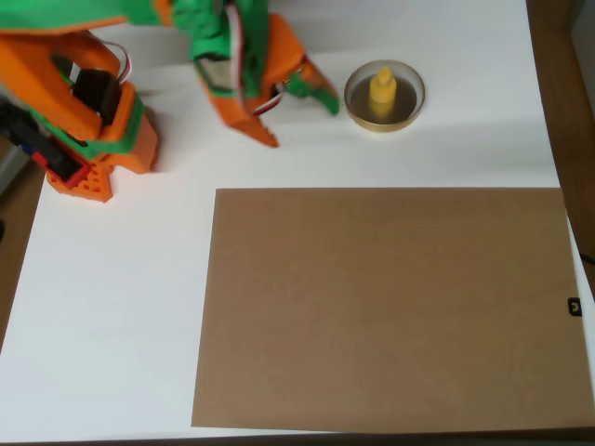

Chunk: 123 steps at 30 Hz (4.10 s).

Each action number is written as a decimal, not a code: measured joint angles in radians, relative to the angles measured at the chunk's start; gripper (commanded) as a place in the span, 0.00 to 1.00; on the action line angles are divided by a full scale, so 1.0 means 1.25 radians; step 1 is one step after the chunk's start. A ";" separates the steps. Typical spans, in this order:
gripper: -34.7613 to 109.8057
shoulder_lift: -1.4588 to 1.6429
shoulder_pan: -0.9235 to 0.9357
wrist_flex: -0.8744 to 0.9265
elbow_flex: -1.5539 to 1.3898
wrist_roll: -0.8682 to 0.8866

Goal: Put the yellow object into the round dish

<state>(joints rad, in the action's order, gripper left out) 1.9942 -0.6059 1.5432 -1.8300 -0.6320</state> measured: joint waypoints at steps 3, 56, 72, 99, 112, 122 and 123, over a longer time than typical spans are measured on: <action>0.40 0.080 0.080 0.000 -0.033 -0.007; 0.38 0.941 0.744 -0.449 -0.842 0.412; 0.36 1.001 0.756 -0.439 -0.907 0.422; 0.24 1.001 0.795 -0.439 -0.907 0.454; 0.24 1.001 0.795 -0.439 -0.907 0.454; 0.24 1.001 0.795 -0.439 -0.907 0.454; 0.24 1.001 0.795 -0.439 -0.907 0.454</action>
<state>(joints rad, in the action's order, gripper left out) 3.2459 0.3881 0.9940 -2.9637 -0.0644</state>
